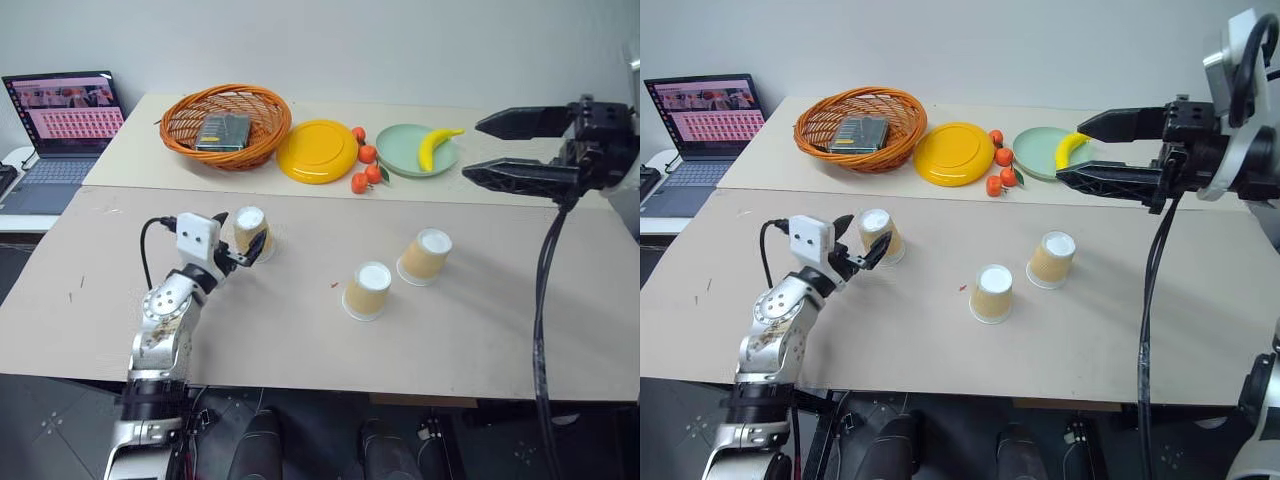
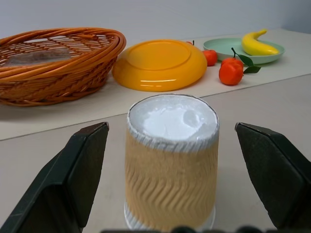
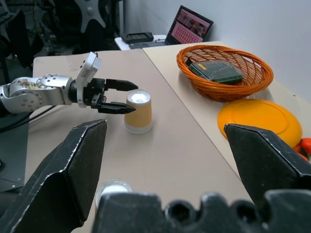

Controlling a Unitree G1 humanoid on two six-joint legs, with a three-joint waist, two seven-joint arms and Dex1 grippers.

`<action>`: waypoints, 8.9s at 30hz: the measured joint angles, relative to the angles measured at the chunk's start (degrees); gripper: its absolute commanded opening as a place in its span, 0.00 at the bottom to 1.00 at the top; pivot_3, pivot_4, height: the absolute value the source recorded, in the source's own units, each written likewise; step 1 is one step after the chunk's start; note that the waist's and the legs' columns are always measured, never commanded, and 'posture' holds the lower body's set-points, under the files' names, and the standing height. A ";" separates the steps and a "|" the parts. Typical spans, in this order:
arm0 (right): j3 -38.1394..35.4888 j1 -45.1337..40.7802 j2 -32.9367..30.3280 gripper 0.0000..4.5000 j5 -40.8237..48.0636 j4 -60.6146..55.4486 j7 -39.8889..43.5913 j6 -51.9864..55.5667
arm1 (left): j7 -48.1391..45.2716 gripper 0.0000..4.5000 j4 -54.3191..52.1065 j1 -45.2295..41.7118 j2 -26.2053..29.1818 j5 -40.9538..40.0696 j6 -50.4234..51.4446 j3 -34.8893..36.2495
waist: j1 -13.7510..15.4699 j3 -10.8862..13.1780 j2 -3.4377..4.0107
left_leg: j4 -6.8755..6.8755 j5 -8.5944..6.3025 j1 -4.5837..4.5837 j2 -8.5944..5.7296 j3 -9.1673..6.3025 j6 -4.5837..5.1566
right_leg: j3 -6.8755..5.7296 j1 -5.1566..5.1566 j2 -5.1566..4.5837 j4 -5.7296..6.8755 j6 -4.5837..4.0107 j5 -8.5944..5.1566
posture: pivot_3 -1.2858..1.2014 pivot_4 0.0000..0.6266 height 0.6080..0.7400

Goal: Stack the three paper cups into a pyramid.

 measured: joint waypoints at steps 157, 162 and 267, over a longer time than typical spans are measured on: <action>11.97 3.92 8.25 0.58 -20.52 10.21 -1.37 -17.26 | -30.99 1.00 -28.14 -17.09 33.41 -38.46 47.64 -3.26 | -2.10 0.05 0.16 | -0.07 0.01 0.07 0.04 0.04 0.01 | 0.05 -0.05 0.03 0.07 0.05 -0.08 | 0.52 0.24 0.94; 15.32 -6.22 8.32 0.58 -16.72 4.61 0.66 -6.58 | -32.77 1.00 -26.63 -15.56 31.79 -35.38 44.66 -6.46 | -1.76 0.06 0.14 | -0.11 0.00 0.02 0.07 0.02 0.01 | 0.02 -0.07 0.04 0.04 -0.02 -0.10 | 0.52 0.24 0.94; 21.92 -2.39 11.34 0.98 -2.37 -16.17 -6.47 9.34 | -37.57 1.00 -21.27 -18.06 30.04 -28.50 41.47 -8.61 | -1.53 0.06 0.11 | -0.26 0.00 -0.05 0.08 0.00 0.01 | -0.02 -0.22 0.04 0.08 -0.06 -0.13 | 0.52 0.24 0.94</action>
